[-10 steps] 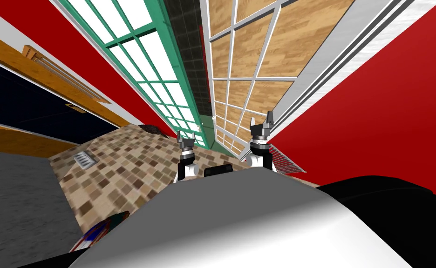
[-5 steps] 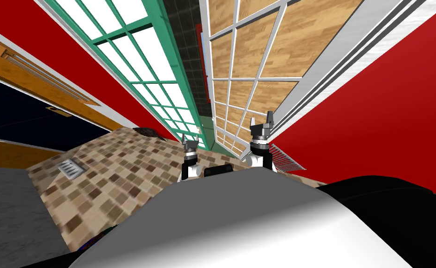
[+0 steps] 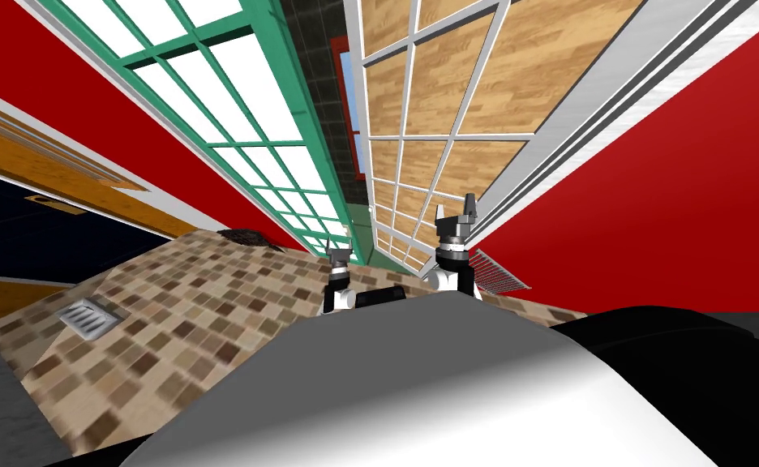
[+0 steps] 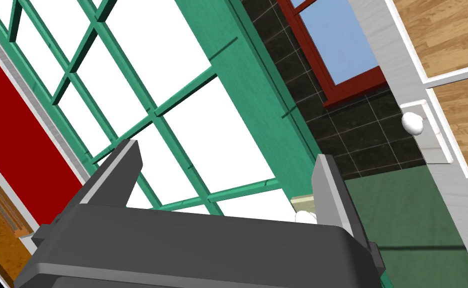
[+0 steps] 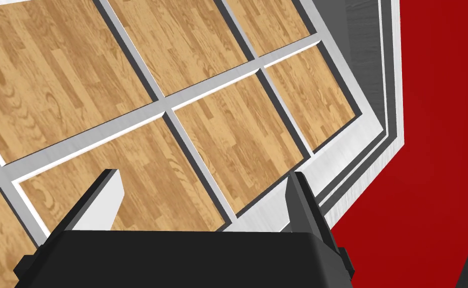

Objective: Push the door open

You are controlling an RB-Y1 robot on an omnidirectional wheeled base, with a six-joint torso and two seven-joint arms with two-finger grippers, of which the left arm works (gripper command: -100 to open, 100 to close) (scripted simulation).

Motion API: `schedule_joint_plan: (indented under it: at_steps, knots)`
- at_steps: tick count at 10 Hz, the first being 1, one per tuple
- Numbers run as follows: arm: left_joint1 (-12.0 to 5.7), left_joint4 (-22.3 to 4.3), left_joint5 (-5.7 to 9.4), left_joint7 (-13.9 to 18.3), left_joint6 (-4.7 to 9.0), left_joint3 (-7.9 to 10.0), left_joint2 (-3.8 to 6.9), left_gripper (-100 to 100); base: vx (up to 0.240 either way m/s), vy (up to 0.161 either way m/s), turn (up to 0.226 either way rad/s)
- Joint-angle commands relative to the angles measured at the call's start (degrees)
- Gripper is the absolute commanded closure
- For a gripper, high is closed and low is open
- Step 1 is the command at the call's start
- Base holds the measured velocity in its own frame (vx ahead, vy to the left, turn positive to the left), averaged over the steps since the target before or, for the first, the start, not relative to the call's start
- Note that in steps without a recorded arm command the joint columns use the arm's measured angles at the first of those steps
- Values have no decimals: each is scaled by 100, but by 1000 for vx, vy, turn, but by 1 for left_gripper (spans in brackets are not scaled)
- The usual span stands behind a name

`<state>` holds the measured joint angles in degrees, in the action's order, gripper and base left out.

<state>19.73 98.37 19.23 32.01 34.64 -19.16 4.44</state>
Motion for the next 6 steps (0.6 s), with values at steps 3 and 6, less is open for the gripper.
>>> schedule_joint_plan:
  at_steps: [3,6]
  knots:
    - [-132,-632,316,436,310,-292,60,-100,69,116,-146]
    - [-198,-953,491,666,459,-450,86,-100,63,109,-92]
